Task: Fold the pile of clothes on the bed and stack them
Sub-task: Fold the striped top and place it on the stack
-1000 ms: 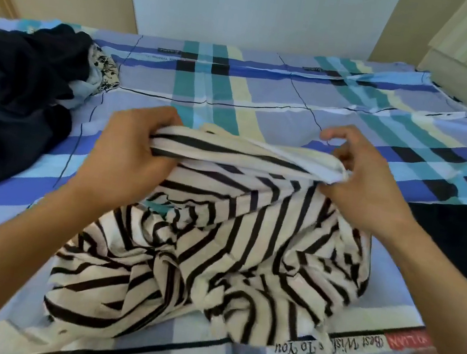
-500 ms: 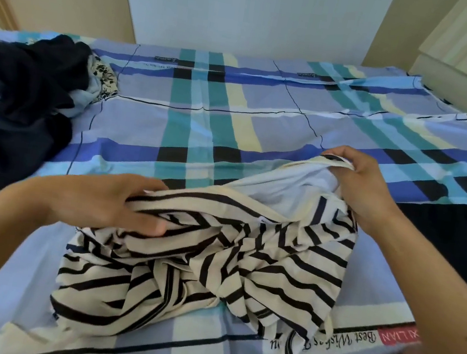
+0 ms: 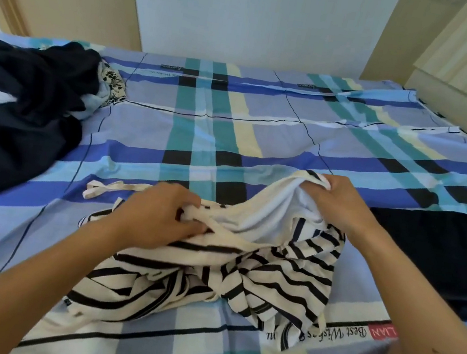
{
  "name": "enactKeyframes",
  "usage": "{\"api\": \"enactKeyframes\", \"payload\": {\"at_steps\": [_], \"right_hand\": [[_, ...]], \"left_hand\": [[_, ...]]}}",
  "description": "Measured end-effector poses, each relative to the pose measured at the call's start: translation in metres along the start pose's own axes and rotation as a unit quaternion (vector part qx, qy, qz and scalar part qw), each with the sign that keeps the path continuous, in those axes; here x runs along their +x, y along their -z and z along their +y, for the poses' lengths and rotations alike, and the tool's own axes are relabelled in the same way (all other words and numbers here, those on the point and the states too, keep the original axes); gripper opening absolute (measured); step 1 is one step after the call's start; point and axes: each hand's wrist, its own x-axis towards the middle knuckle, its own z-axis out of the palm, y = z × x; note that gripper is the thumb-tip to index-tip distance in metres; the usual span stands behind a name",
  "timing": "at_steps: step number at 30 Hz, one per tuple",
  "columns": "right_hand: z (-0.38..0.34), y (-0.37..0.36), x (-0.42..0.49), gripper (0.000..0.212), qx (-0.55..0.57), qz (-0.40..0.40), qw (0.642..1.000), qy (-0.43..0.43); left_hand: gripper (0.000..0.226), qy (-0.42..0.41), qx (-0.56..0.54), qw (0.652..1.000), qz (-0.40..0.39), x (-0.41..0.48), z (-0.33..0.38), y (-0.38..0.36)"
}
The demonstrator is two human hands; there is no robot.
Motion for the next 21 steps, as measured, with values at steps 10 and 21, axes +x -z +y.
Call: {"api": "enactKeyframes", "payload": {"at_steps": [10,21], "right_hand": [[0.016,0.021,0.009,0.007,-0.054,0.137,0.989,-0.004],[-0.052,0.071,0.012,0.037,0.254,-0.062,0.955,-0.141]], "left_hand": [[0.025,0.060,-0.316,0.898,0.302,-0.001,-0.037,0.045],[0.021,0.020,0.020,0.983,0.179,0.008,-0.026,0.151]]}}
